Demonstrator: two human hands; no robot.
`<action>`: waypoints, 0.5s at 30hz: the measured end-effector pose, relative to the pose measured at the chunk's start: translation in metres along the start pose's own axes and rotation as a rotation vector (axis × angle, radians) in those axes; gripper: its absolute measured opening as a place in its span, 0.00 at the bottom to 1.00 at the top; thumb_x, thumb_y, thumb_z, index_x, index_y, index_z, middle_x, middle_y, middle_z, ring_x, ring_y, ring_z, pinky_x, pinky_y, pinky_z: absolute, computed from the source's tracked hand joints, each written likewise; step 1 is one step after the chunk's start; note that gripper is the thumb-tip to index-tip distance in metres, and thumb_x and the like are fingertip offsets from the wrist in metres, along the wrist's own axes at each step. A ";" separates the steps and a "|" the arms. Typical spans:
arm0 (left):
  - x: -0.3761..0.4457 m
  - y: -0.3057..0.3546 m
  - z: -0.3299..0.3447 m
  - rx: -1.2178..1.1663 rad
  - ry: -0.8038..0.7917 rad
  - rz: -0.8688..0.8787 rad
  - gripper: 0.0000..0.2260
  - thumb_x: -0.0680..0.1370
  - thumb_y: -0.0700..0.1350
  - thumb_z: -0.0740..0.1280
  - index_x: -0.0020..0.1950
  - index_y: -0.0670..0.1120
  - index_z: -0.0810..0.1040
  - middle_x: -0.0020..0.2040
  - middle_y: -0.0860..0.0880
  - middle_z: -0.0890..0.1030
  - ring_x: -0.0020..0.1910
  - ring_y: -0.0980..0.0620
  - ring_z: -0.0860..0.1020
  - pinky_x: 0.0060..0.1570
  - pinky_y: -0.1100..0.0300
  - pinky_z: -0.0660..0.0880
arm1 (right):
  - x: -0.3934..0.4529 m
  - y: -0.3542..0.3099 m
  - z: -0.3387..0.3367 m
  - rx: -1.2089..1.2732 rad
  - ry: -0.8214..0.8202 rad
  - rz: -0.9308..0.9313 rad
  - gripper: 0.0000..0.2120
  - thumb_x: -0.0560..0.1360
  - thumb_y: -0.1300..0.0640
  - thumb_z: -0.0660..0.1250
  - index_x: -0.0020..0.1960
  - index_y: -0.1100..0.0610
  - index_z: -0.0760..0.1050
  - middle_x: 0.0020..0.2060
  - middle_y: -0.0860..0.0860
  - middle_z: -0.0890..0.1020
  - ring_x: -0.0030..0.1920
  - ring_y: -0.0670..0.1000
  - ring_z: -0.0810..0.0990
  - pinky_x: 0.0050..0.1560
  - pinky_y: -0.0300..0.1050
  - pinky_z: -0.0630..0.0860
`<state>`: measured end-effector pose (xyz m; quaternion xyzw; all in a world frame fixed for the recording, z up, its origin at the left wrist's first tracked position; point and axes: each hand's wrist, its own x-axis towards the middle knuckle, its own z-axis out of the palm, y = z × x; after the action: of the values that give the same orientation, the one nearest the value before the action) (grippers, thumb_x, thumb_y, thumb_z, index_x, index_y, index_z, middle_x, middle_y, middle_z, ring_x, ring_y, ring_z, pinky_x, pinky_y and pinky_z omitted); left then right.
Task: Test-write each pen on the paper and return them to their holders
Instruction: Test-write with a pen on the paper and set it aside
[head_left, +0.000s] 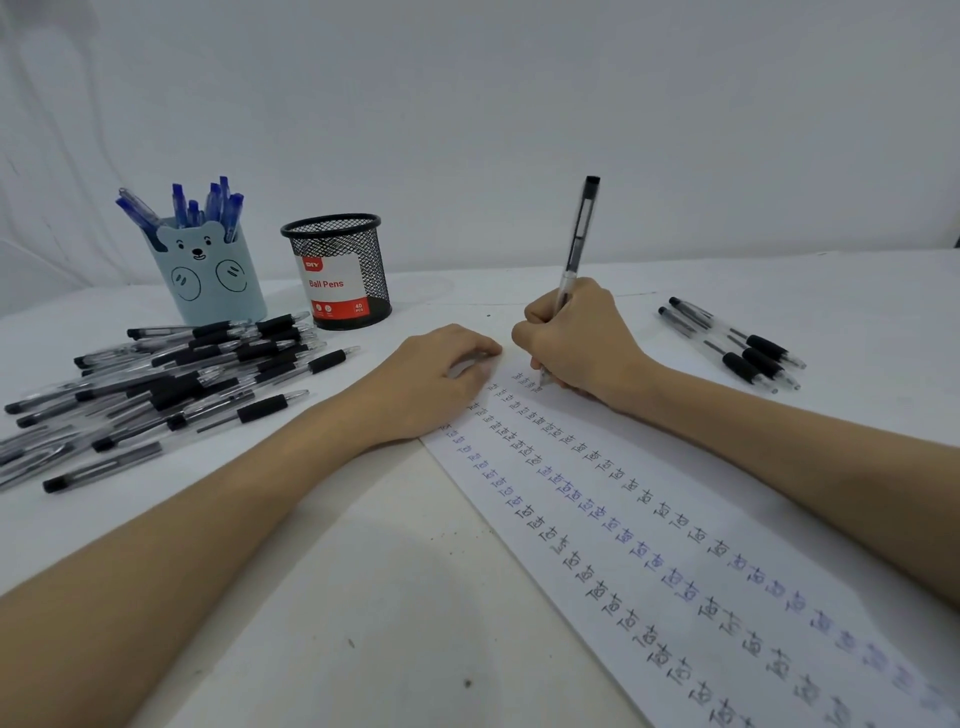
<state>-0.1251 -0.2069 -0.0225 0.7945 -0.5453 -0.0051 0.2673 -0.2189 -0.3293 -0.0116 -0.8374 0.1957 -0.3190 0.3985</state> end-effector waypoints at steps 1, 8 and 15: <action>0.000 0.000 0.000 -0.001 -0.003 0.000 0.14 0.81 0.44 0.59 0.66 0.46 0.73 0.65 0.51 0.73 0.64 0.55 0.69 0.56 0.73 0.59 | 0.001 0.000 0.000 0.016 0.010 0.020 0.22 0.69 0.69 0.61 0.23 0.55 0.55 0.18 0.48 0.60 0.19 0.45 0.71 0.18 0.33 0.58; -0.003 0.002 -0.003 -0.013 -0.016 0.008 0.14 0.80 0.46 0.61 0.65 0.49 0.74 0.65 0.55 0.73 0.64 0.59 0.69 0.54 0.73 0.59 | 0.005 -0.005 -0.016 0.314 0.013 0.284 0.13 0.72 0.59 0.64 0.30 0.60 0.67 0.19 0.51 0.69 0.20 0.49 0.64 0.20 0.32 0.58; -0.008 0.015 -0.011 0.014 0.049 0.118 0.09 0.77 0.47 0.66 0.56 0.53 0.80 0.54 0.56 0.76 0.53 0.62 0.73 0.51 0.76 0.64 | 0.016 -0.006 -0.042 0.295 0.084 0.213 0.11 0.82 0.50 0.53 0.52 0.58 0.61 0.21 0.51 0.67 0.14 0.45 0.61 0.19 0.32 0.57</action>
<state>-0.1384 -0.1989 -0.0086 0.7628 -0.5844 0.0338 0.2747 -0.2355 -0.3575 0.0192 -0.7303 0.2507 -0.3351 0.5399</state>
